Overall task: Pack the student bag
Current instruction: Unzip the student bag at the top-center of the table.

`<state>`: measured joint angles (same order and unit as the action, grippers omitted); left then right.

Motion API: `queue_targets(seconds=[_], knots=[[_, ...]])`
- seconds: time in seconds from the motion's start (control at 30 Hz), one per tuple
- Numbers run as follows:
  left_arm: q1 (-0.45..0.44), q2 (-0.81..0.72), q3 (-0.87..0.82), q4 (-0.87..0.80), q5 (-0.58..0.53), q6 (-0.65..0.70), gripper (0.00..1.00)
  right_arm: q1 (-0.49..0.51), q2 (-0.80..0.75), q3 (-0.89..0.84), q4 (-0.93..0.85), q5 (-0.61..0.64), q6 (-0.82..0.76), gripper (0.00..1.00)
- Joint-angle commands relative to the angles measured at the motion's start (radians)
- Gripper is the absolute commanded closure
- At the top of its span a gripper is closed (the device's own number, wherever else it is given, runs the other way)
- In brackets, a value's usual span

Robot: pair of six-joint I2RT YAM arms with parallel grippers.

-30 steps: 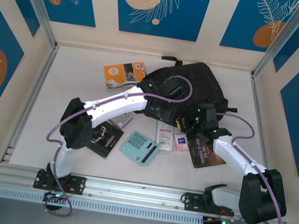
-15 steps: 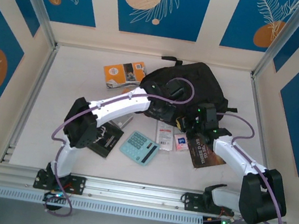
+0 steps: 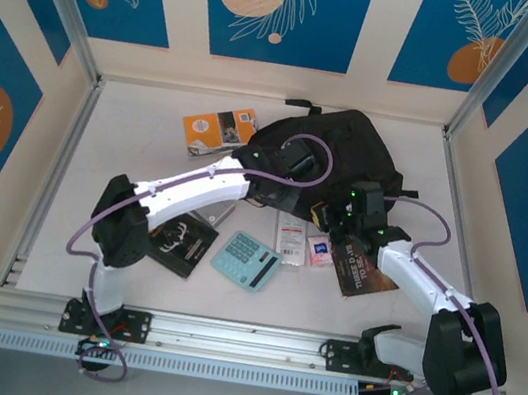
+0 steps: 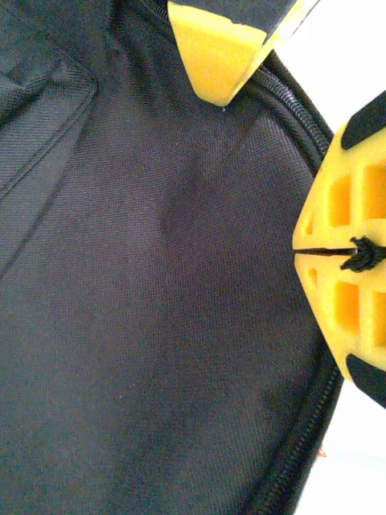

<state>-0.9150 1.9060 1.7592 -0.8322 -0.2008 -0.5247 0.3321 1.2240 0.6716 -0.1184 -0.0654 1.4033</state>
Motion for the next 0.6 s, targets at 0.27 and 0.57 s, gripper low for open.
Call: queue_targets(seconds=[0.27,0.57], knots=[[0.076,-0.154,-0.122,0.018,-0.149,-0.019,1.00,-0.056,-0.016,-0.020,-0.057,0.054,-0.057,1.00],[0.139,-0.201,-0.142,0.036,-0.171,0.024,1.00,-0.119,-0.023,-0.004,-0.096,0.032,-0.130,1.00]])
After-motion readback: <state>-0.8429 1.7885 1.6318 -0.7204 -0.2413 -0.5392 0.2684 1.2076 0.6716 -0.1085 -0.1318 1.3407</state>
